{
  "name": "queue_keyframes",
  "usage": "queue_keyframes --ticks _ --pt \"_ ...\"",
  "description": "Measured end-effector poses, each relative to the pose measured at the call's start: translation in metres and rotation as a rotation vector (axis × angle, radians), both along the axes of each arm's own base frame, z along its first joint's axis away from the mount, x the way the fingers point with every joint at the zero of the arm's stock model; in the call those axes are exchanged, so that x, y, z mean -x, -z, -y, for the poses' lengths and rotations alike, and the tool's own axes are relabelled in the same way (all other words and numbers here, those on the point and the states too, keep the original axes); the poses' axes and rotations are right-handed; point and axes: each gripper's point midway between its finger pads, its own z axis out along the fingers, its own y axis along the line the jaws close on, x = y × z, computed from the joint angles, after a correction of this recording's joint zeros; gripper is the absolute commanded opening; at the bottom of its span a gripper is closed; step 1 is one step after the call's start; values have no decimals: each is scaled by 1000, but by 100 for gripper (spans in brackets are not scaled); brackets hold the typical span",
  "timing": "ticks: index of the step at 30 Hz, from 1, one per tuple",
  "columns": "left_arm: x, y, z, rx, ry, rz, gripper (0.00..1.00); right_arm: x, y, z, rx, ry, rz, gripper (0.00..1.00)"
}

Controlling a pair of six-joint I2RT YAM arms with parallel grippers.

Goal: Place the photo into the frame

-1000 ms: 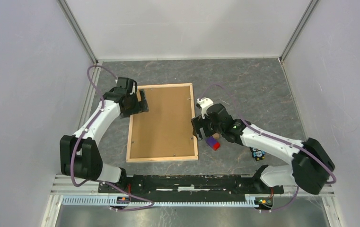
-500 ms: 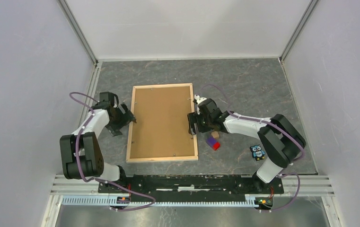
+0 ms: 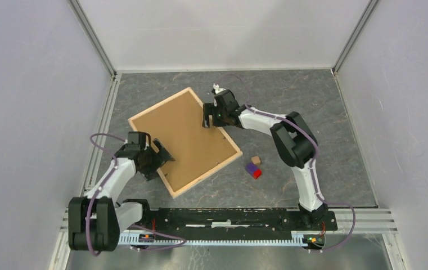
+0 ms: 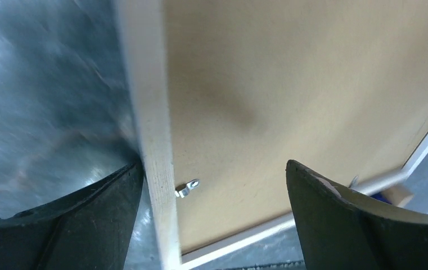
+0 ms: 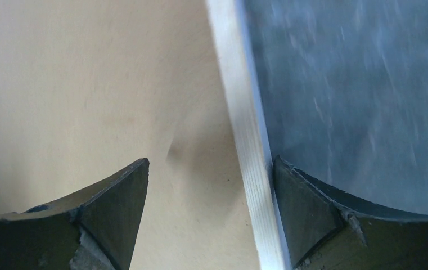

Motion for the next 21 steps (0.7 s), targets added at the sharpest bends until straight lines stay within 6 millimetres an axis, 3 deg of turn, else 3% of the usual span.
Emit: queue_keyframes --ticks 4,7,10,14,21 --pt "30 -3 34 46 60 -3 100 -57 -7 -47 -80 -15 63 88" --pt "42 -12 52 98 92 28 100 -78 -12 -82 -134 -66 98 89" --pt "46 -23 58 128 105 77 100 -85 -21 -97 -141 -97 112 89" --pt "44 -37 66 179 136 136 100 -77 -35 -80 -69 -106 115 89" --pt "42 -64 82 254 236 218 100 -4 -89 9 73 -75 116 89"
